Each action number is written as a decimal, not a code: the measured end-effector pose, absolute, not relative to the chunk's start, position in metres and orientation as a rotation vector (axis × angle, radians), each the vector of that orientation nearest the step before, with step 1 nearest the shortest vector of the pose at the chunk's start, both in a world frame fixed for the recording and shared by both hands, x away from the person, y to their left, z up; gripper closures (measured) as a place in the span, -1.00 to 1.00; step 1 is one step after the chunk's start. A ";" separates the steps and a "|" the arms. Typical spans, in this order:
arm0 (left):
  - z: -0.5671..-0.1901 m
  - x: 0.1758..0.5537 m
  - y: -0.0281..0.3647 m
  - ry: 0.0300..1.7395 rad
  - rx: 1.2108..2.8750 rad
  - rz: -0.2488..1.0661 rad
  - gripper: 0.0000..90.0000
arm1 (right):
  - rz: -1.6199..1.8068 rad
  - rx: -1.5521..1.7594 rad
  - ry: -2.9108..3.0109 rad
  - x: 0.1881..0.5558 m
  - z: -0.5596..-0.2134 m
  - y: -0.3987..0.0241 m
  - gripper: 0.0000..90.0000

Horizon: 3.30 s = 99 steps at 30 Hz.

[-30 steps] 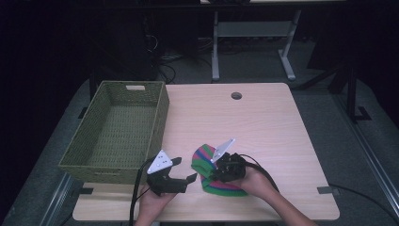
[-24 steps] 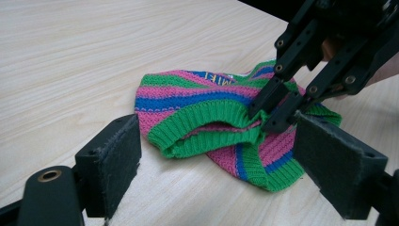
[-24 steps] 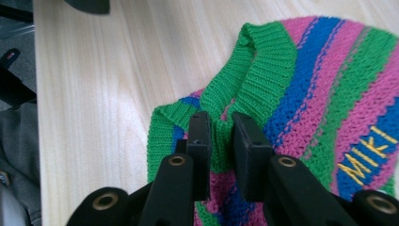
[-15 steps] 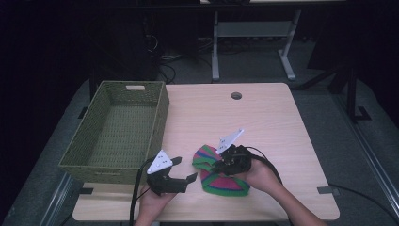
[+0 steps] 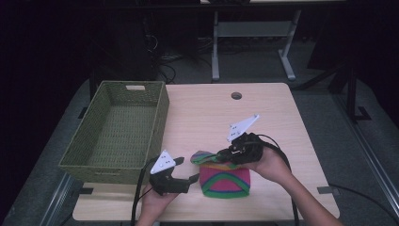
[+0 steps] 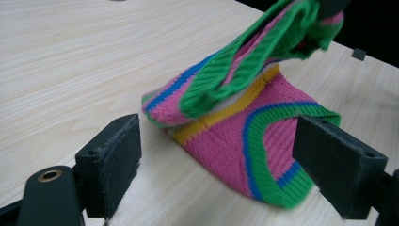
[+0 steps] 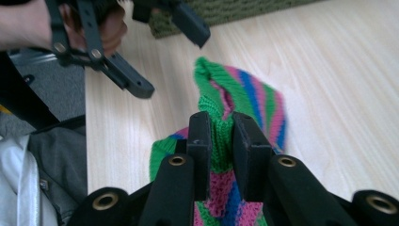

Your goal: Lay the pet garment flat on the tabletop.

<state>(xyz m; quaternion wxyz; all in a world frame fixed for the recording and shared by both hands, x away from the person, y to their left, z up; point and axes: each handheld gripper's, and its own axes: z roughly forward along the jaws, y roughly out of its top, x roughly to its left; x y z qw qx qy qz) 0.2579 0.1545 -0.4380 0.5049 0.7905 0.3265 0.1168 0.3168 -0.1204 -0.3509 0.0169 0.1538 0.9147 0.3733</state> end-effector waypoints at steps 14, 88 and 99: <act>-0.439 0.267 0.148 0.770 1.926 0.274 -0.35 | 1.223 0.474 2.821 0.316 -0.340 -0.136 0.72; -0.406 0.341 0.113 0.744 1.966 0.234 0.86 | 1.138 0.680 2.738 0.378 -0.341 -0.192 0.72; -0.414 0.356 0.109 0.796 1.953 0.214 0.87 | 1.105 0.739 2.738 0.393 -0.350 -0.191 0.72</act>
